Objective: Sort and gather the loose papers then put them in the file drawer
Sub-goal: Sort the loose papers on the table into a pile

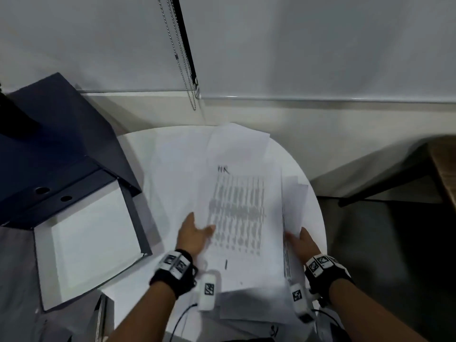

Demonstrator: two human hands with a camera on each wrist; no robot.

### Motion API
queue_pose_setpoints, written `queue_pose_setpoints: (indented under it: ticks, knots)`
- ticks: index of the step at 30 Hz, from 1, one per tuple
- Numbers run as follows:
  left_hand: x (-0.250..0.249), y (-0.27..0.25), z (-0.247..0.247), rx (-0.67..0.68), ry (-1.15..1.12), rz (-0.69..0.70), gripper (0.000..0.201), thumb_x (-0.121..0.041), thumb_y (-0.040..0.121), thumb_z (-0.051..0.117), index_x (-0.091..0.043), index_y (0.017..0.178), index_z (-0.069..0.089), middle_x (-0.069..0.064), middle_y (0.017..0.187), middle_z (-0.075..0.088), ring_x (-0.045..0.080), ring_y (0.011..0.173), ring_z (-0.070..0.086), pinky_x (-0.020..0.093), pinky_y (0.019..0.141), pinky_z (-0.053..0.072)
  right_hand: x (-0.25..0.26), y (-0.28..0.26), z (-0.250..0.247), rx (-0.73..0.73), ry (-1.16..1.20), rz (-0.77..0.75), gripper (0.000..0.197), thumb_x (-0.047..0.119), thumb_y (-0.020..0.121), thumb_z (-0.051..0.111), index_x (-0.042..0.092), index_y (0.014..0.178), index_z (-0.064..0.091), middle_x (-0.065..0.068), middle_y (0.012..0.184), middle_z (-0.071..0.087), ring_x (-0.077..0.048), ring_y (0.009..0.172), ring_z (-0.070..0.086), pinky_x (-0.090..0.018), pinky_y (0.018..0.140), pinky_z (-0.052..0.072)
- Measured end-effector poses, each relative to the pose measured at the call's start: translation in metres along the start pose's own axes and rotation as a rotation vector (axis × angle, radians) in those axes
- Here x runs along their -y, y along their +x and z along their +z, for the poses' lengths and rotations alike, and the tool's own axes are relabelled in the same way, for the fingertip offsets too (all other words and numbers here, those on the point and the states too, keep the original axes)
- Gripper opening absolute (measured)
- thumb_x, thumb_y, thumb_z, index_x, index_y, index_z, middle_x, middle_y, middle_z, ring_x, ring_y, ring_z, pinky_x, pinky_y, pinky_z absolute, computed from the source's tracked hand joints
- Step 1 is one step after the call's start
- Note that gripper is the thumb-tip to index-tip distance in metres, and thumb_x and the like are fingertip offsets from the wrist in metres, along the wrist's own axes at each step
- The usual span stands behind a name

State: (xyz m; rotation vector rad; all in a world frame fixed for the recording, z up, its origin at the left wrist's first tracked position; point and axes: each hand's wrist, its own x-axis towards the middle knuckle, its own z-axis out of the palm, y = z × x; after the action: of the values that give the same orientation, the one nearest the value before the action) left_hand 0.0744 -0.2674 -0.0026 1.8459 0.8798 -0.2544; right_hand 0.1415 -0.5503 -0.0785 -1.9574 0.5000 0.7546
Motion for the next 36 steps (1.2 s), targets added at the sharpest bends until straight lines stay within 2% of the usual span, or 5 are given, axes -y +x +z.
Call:
queue_pose_setpoints:
  ticks: [5,17,22,31,36]
  knots:
    - [0.031,-0.008,0.058,0.142,0.290,0.001,0.022,-0.021,0.096,0.057,-0.011,0.111,0.045,0.001,0.101,0.062,0.010,0.072,0.059,0.027,0.072,0.053,0.000,-0.002,-0.001,0.063,0.159,-0.051,0.079,0.053,0.082,0.067,0.009,0.142,0.040,-0.004,0.137,0.050,-0.027,0.127,0.049,-0.036,0.109,0.035]
    - [0.014,0.027,0.016,0.143,-0.267,-0.034,0.095,-0.045,0.074,0.081,-0.020,0.149,0.028,0.002,0.149,0.042,0.027,0.137,0.042,0.046,0.110,0.038,0.051,-0.034,-0.033,0.177,0.103,-0.458,0.055,0.013,0.070,0.068,0.035,0.119,0.056,0.010,0.118,0.067,-0.012,0.113,0.061,-0.048,0.103,0.046]
    - [-0.042,0.005,-0.019,0.135,-0.317,0.203,0.044,-0.042,0.067,0.086,-0.015,0.053,0.055,-0.008,0.048,0.053,0.017,0.047,0.046,0.034,0.057,0.034,0.103,-0.055,-0.034,0.172,0.132,-0.634,0.048,0.021,0.078,0.067,0.035,0.122,0.055,0.020,0.117,0.068,0.000,0.113,0.061,-0.033,0.099,0.047]
    - [-0.051,-0.025,-0.035,-0.117,-0.584,0.416,0.046,0.014,0.078,0.068,-0.009,0.117,0.062,0.000,0.106,0.073,0.010,0.097,0.070,0.023,0.078,0.056,0.112,-0.060,0.006,0.023,0.102,-0.688,0.032,0.000,0.091,0.059,0.002,0.122,0.053,0.011,0.098,0.065,0.020,0.082,0.058,0.005,0.070,0.039]
    - [-0.027,-0.013,-0.033,-0.131,-0.496,0.336,0.042,0.001,0.078,0.076,-0.013,0.116,0.065,0.002,0.110,0.073,0.014,0.102,0.068,0.034,0.089,0.056,0.105,-0.056,0.020,0.042,0.069,-0.627,0.037,0.009,0.090,0.064,0.015,0.124,0.050,0.005,0.111,0.065,-0.018,0.107,0.062,-0.029,0.093,0.050]
